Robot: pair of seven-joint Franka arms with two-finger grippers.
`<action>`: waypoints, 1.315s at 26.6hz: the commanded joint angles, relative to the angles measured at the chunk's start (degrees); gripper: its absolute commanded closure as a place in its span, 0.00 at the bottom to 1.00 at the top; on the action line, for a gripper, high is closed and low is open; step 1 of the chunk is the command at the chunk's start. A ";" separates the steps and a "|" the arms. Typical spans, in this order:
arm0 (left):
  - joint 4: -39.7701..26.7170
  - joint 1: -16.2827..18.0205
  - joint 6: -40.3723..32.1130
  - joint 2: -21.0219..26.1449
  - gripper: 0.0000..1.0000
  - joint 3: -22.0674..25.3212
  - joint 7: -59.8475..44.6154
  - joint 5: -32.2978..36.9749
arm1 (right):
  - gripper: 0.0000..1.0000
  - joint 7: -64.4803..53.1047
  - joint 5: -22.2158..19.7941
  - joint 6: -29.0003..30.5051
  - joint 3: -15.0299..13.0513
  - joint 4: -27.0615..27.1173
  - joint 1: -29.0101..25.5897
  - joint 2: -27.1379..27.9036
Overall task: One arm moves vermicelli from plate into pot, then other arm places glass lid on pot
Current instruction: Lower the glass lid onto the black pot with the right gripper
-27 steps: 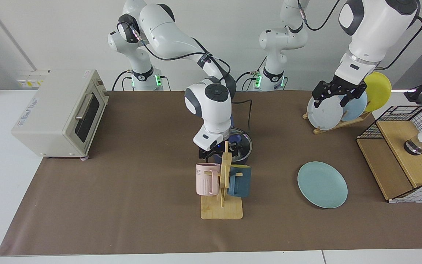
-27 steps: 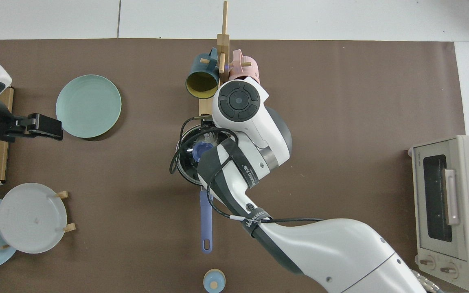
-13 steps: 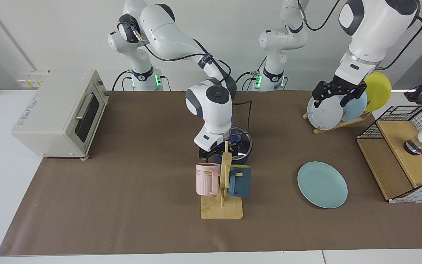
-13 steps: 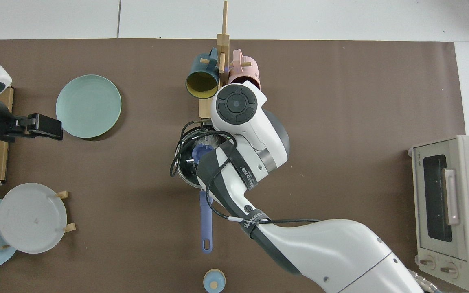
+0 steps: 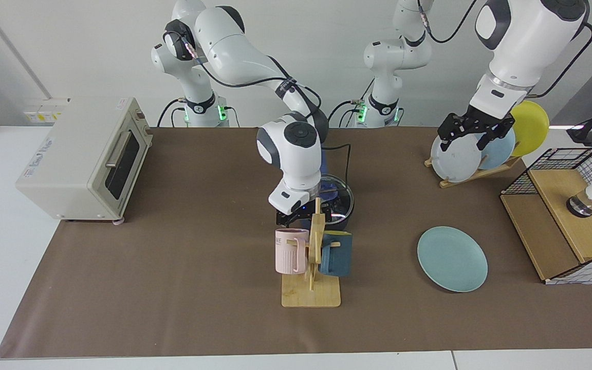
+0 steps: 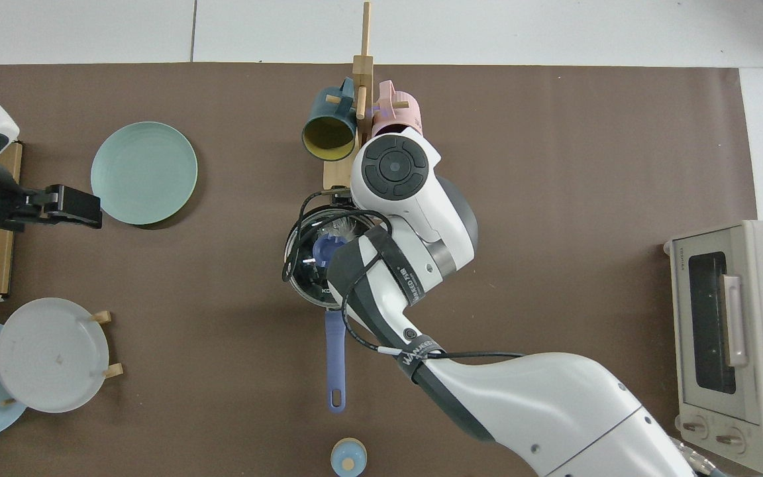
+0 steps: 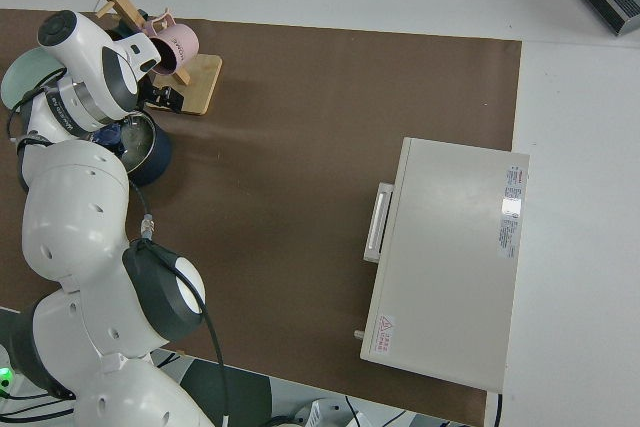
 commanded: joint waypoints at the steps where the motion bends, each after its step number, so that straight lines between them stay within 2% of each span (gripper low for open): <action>1: -1.06 0.55 0.64 -1.05 0.00 -0.17 0.02 -0.92 | 0.02 -0.74 -0.16 1.65 0.36 -2.09 0.01 -0.61; 14: -0.97 0.55 0.64 -1.05 0.00 -0.17 0.02 -0.92 | 0.02 -0.30 -0.51 -2.39 0.19 -2.00 -0.25 -3.07; 25: -0.97 0.55 0.64 -1.05 0.00 -0.17 0.02 -0.92 | 0.02 0.75 -0.60 -9.51 -0.16 -2.79 0.01 -7.03; 28: -0.97 0.55 0.64 -1.05 0.00 -0.17 0.02 -0.92 | 0.02 1.28 -0.42 -9.16 -0.08 -4.20 -0.07 -7.64; 35: -0.97 0.55 0.64 -1.05 0.00 -0.17 0.02 -0.92 | 0.02 6.19 0.37 -8.98 0.01 -11.13 0.45 -11.42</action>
